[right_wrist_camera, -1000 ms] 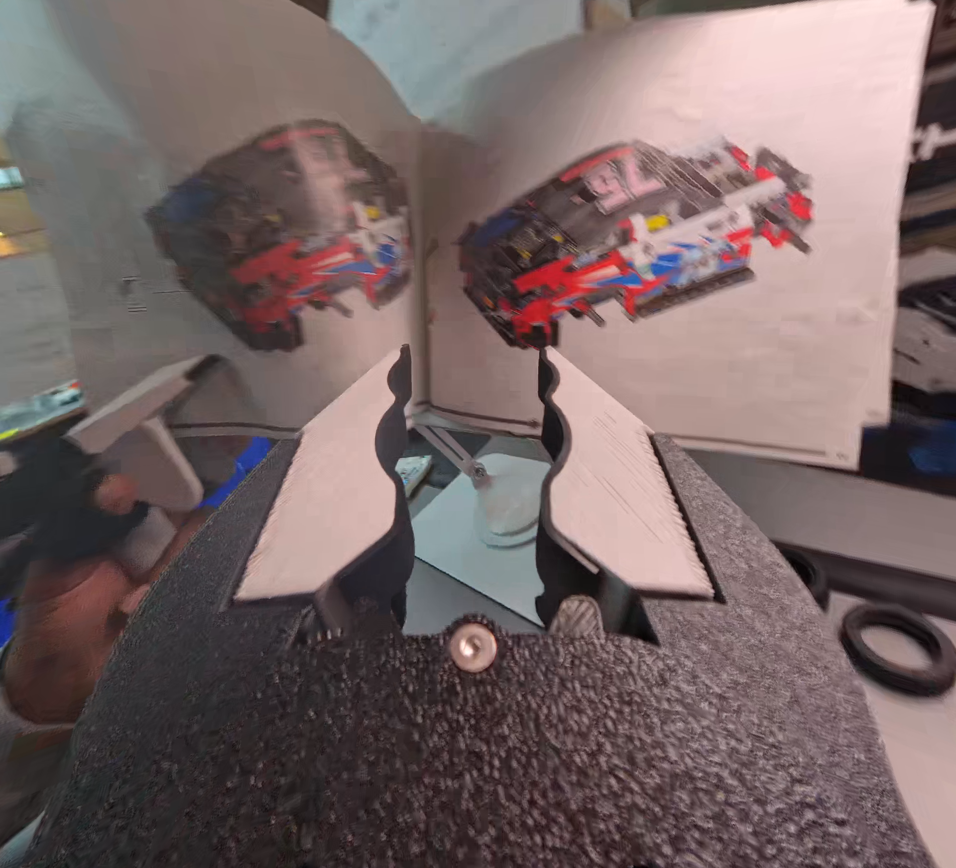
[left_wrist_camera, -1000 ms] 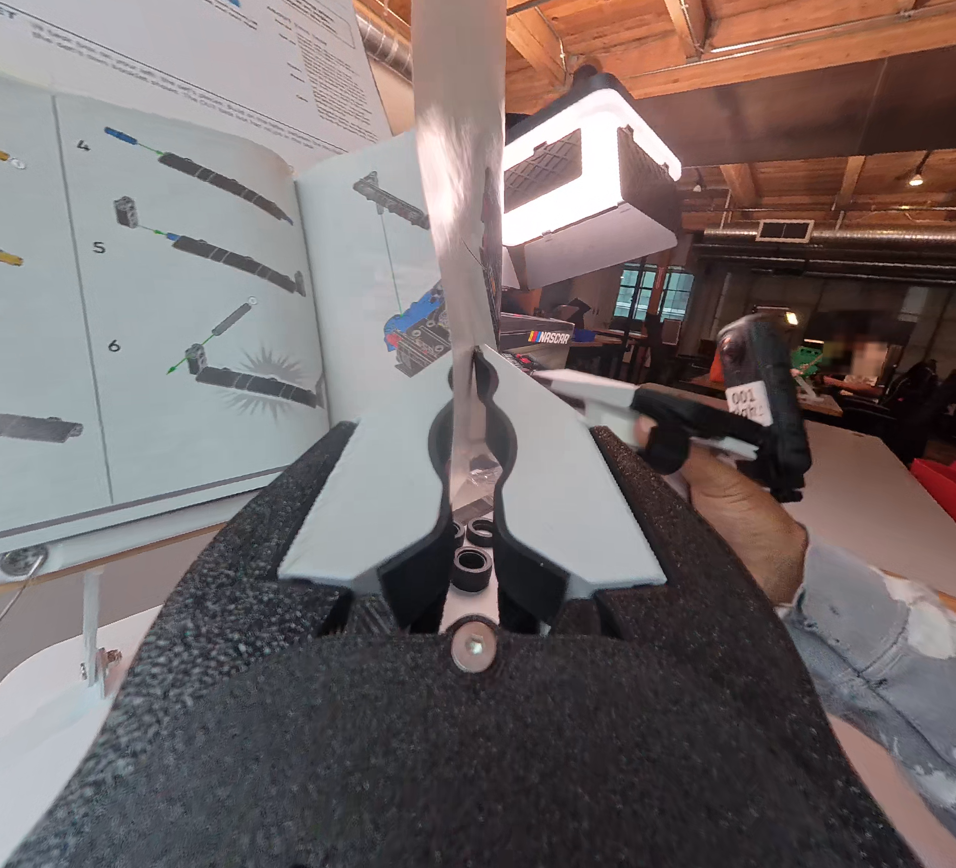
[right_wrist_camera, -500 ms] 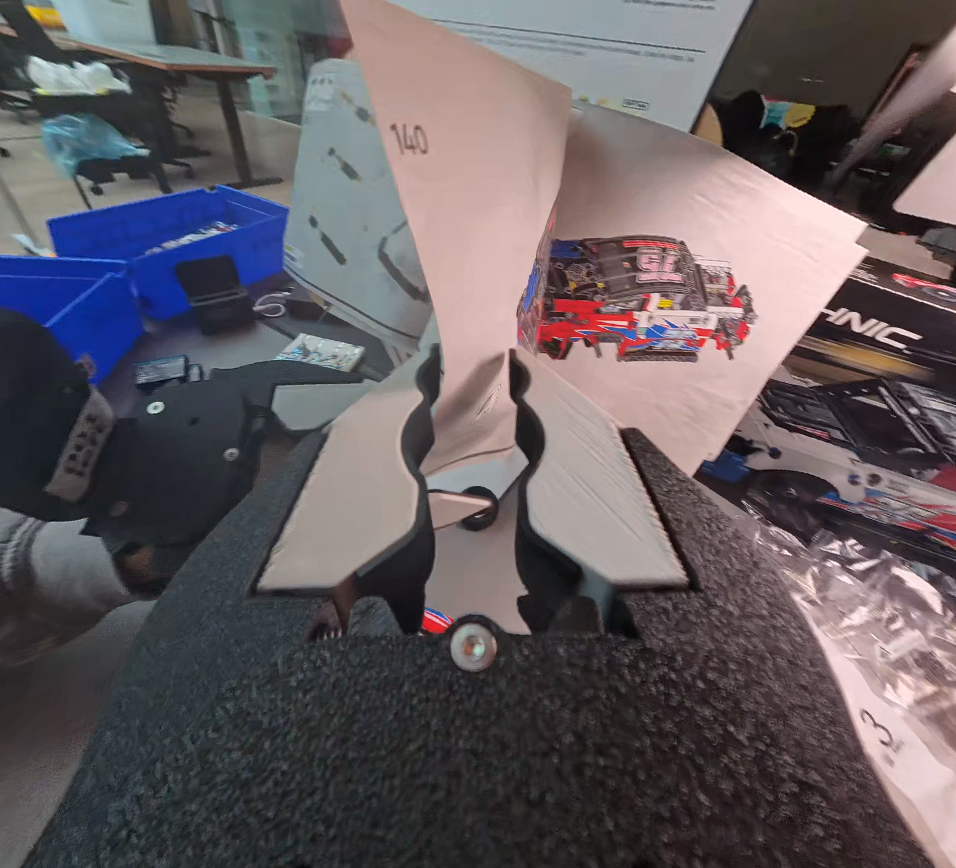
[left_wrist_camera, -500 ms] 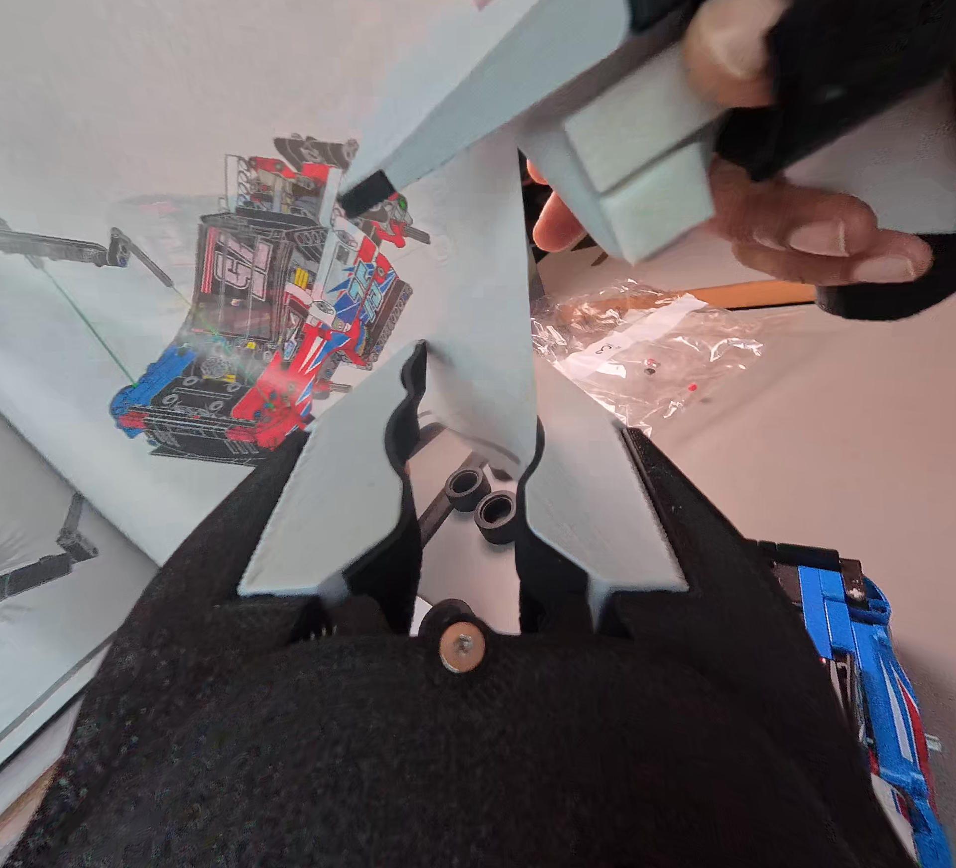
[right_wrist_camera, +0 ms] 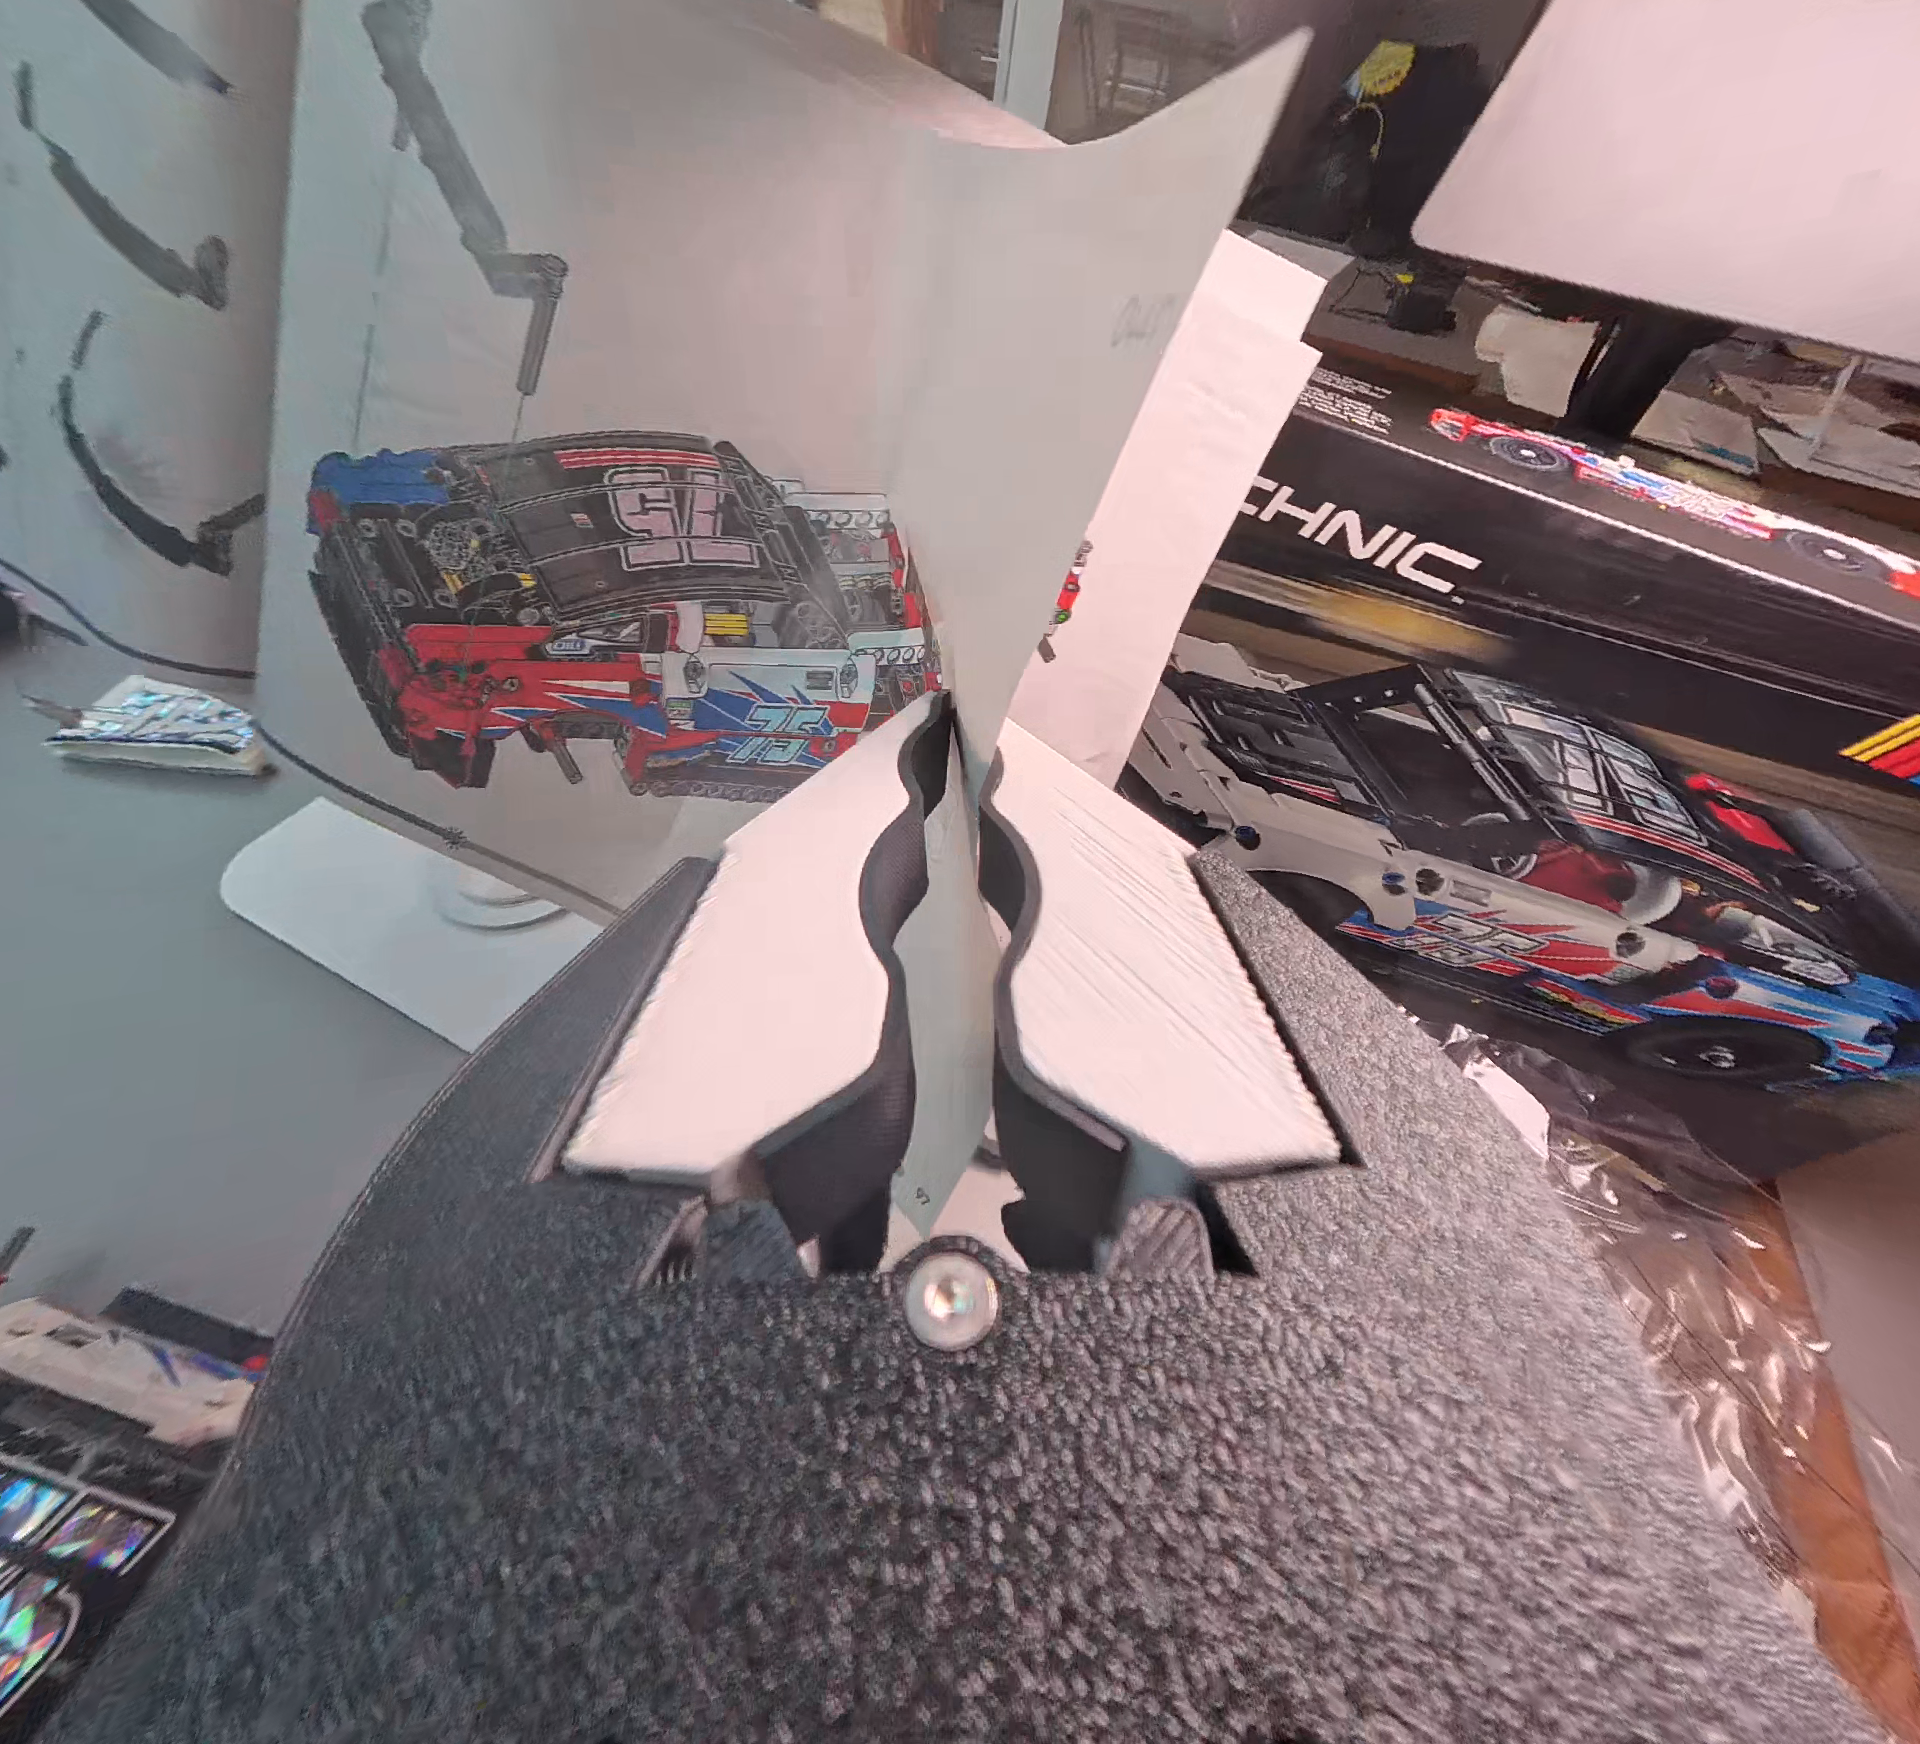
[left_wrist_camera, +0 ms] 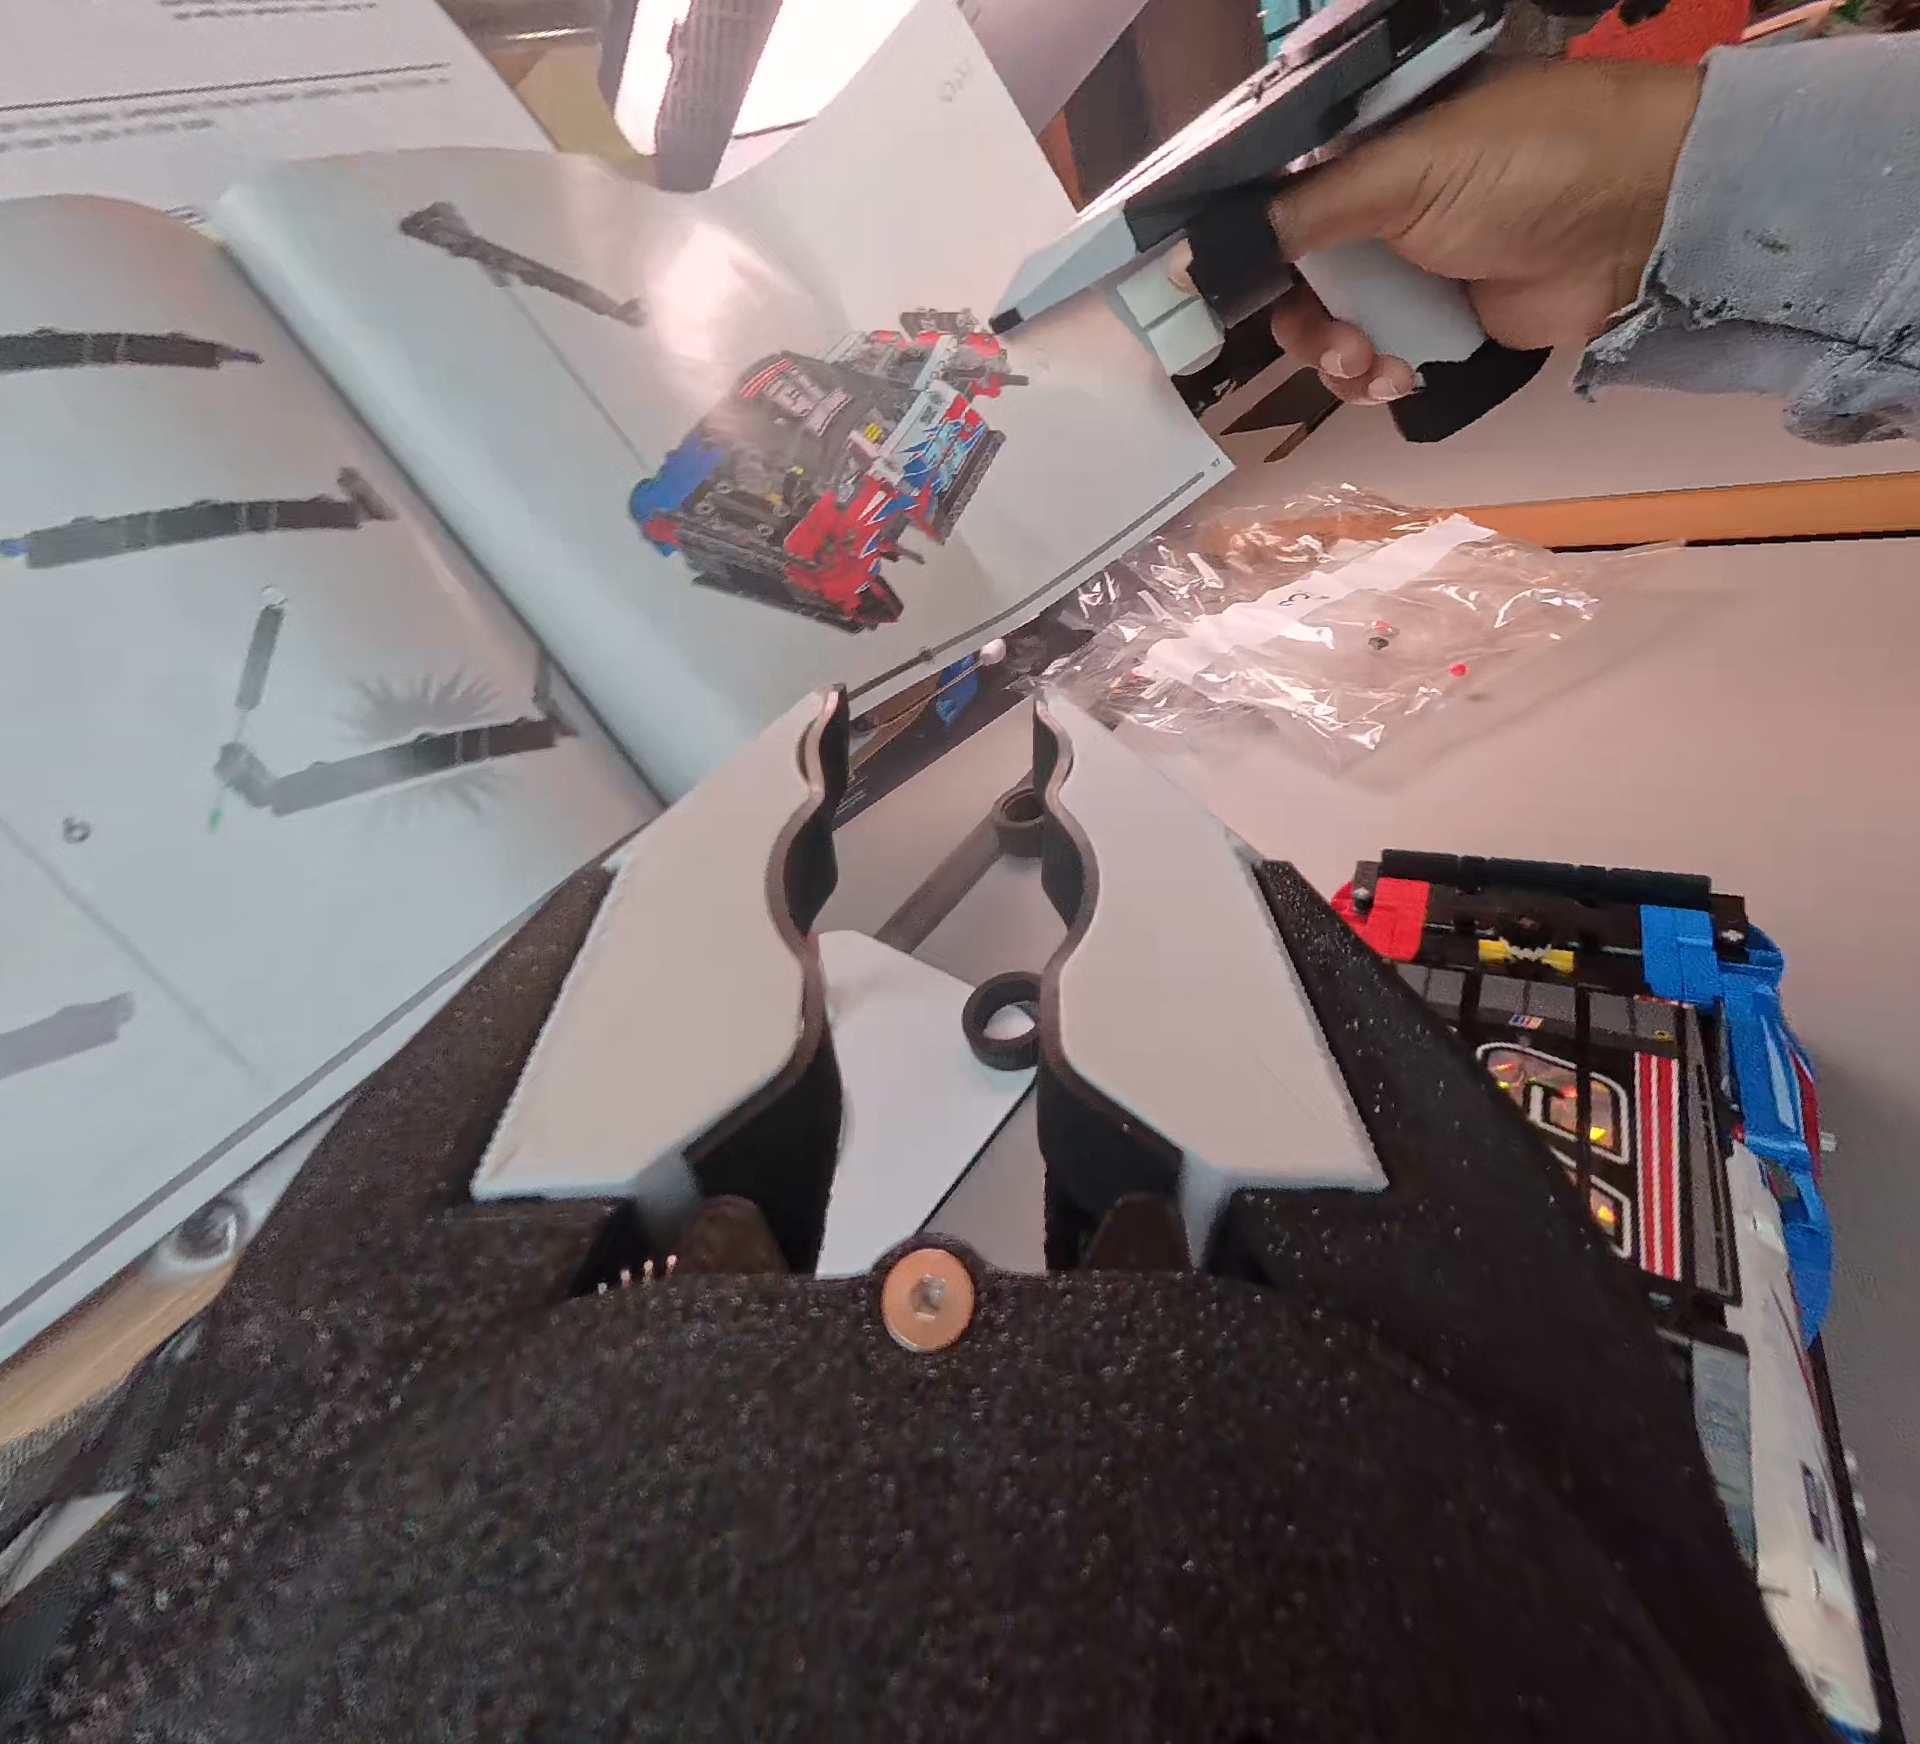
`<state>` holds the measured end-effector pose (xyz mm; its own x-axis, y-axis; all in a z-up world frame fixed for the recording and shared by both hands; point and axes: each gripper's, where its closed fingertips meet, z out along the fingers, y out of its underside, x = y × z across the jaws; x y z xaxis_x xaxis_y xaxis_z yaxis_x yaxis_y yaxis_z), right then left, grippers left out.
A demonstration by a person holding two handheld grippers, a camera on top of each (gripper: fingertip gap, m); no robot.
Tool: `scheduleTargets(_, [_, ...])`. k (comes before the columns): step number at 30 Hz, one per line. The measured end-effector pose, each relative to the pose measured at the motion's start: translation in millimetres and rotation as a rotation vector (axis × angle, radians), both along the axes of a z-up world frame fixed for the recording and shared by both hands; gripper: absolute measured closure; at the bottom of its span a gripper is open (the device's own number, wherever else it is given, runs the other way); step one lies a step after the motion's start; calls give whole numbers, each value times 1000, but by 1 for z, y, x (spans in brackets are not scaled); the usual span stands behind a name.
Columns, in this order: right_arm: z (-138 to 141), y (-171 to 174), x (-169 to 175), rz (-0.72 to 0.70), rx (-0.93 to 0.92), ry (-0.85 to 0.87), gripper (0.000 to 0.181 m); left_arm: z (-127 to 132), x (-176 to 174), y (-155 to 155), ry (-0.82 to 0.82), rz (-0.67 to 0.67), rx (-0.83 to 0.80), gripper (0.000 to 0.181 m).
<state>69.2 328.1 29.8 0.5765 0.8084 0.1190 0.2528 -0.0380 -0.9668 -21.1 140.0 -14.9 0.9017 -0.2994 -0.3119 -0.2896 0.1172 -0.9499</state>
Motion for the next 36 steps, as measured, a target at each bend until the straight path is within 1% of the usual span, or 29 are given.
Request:
scheduleTargets(1, [-4, 8, -1, -3, -5, 8, 179, -2, -9, -1, -10, 19, -8, 148])
scheduleTargets(5, [-17, 33, -6, -23, -18, 17, 170, -9, -35, 5, -58, 82, -45, 156])
scheduleTargets(7, [-23, 41, -10, -35, -2, -10, 169, -7, -39, 11, -77, 97, -57, 160])
scheduleTargets(10, [-24, 46, -15, -26, 22, -11, 169, 0, -40, 24, -63, 116, -68, 166])
scheduleTargets(14, [-20, 52, -16, -52, 45, 4, 165, 7, -30, 52, 17, 129, -123, 171])
scheduleTargets(17, [-21, 59, -9, -124, 41, 9, 150, 0, -34, 80, 140, 215, -190, 177])
scheduleTargets(20, [-10, 55, 15, -242, 71, 86, 143, -5, -41, 98, 216, 276, -240, 181])
scheduleTargets(22, [0, 36, 29, -284, 162, 115, 137, -5, -41, 103, 224, 290, -261, 181])
scheduleTargets(23, [1, 19, 28, -257, 217, 112, 139, -6, -41, 104, 228, 296, -266, 181])
scheduleTargets(24, [-3, -3, 19, -184, 260, 94, 146, -6, -41, 105, 230, 301, -267, 181])
scheduleTargets(25, [-14, -26, 4, -90, 281, 58, 148, -6, -41, 105, 233, 306, -265, 181])
scheduleTargets(27, [-55, -62, -28, 78, 258, -61, 146, -6, -42, 106, 251, 319, -261, 181])
scheduleTargets(28, [-77, -74, -44, 133, 237, -129, 140, -6, -42, 107, 261, 323, -263, 181])
scheduleTargets(29, [-98, -81, -58, 166, 226, -190, 137, -6, -42, 107, 270, 328, -267, 181])
scheduleTargets(30, [-115, -83, -70, 172, 230, -246, 137, -6, -43, 107, 278, 332, -273, 181])
scheduleTargets(32, [-135, -74, -86, 135, 262, -343, 144, -6, -43, 107, 281, 336, -282, 181])
scheduleTargets(33, [-138, -65, -88, 102, 313, -391, 155, -6, -43, 107, 283, 337, -285, 181])
scheduleTargets(34, [-134, -56, -86, 50, 397, -441, 174, -7, -43, 106, 285, 338, -287, 181])
scheduleTargets(35, [-126, -53, -82, 16, 490, -491, 181, -7, -43, 106, 289, 340, -287, 181])
scheduleTargets(36, [-119, -52, -76, -5, 581, -554, 181, -7, -44, 106, 297, 344, -287, 181])
